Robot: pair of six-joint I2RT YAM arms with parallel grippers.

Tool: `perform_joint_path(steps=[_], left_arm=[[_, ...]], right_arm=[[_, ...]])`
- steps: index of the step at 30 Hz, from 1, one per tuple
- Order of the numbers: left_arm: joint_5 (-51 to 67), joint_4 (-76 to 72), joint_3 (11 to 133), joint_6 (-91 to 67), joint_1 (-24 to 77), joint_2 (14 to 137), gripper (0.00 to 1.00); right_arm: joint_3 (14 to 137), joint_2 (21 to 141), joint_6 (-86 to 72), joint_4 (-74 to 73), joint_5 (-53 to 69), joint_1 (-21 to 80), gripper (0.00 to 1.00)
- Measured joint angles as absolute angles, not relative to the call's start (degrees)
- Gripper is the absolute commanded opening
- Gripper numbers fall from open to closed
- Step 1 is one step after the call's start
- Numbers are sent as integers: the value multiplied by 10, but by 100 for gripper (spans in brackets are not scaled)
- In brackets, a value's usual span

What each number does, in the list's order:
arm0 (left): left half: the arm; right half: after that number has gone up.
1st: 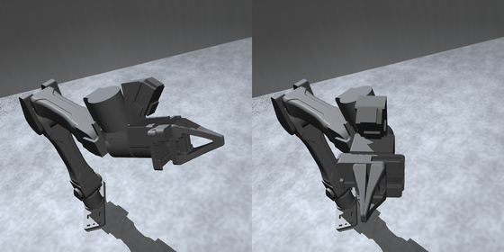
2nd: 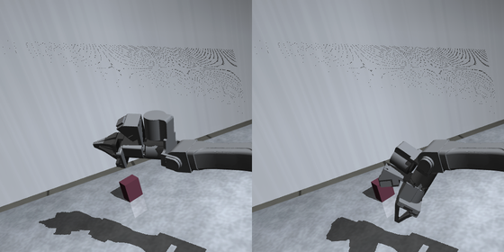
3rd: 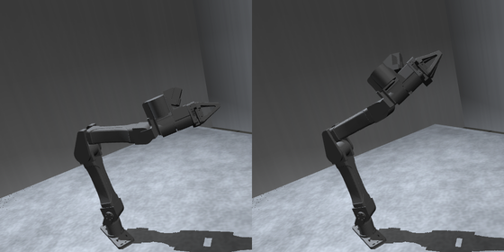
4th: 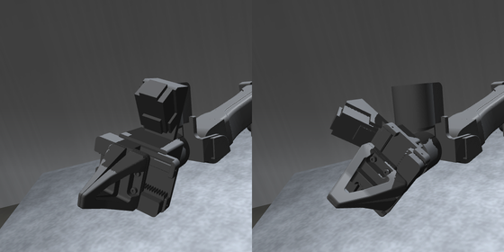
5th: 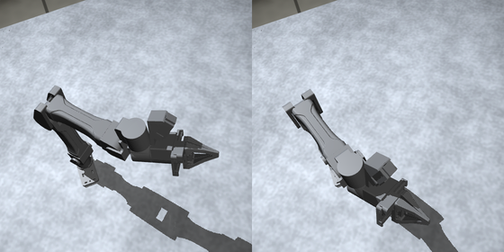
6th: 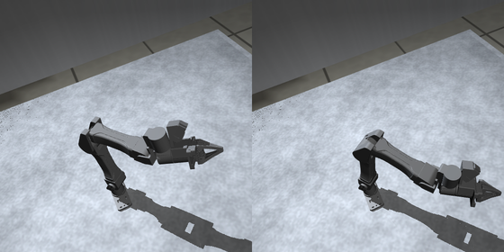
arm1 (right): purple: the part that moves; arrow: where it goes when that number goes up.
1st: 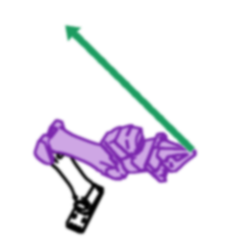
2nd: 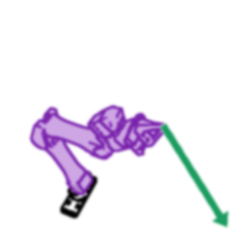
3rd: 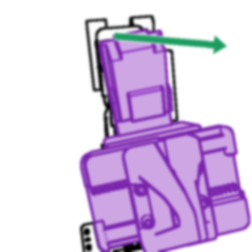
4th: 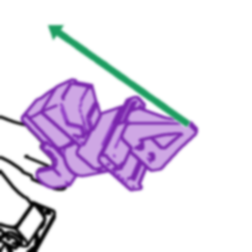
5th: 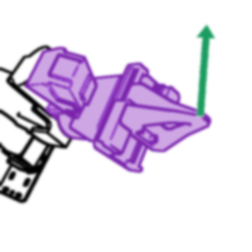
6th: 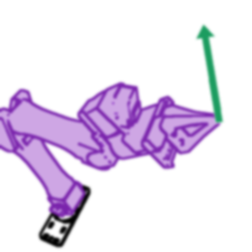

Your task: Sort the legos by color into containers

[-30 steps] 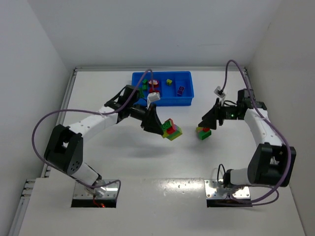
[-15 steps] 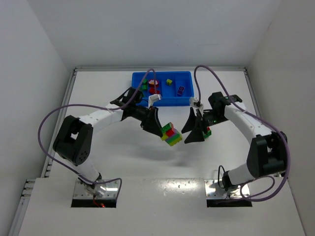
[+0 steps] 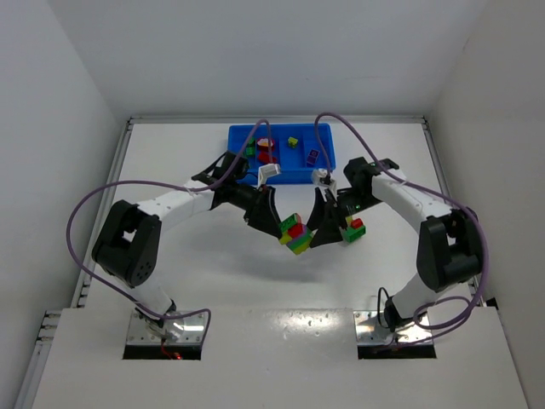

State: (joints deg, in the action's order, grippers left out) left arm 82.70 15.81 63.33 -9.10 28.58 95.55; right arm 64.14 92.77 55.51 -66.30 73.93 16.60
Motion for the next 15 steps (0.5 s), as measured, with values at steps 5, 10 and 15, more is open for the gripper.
perform_joint_path(steps=[5, 10, 15], left_arm=[[830, 162, 633, -91, 286, 956, 14], [830, 171, 633, -90, 286, 956, 13], [830, 176, 633, -83, 286, 956, 12]], right_arm=[[652, 936, 558, -660, 739, 180, 25], [652, 939, 558, -661, 737, 182, 8], [652, 939, 557, -658, 734, 185, 5]])
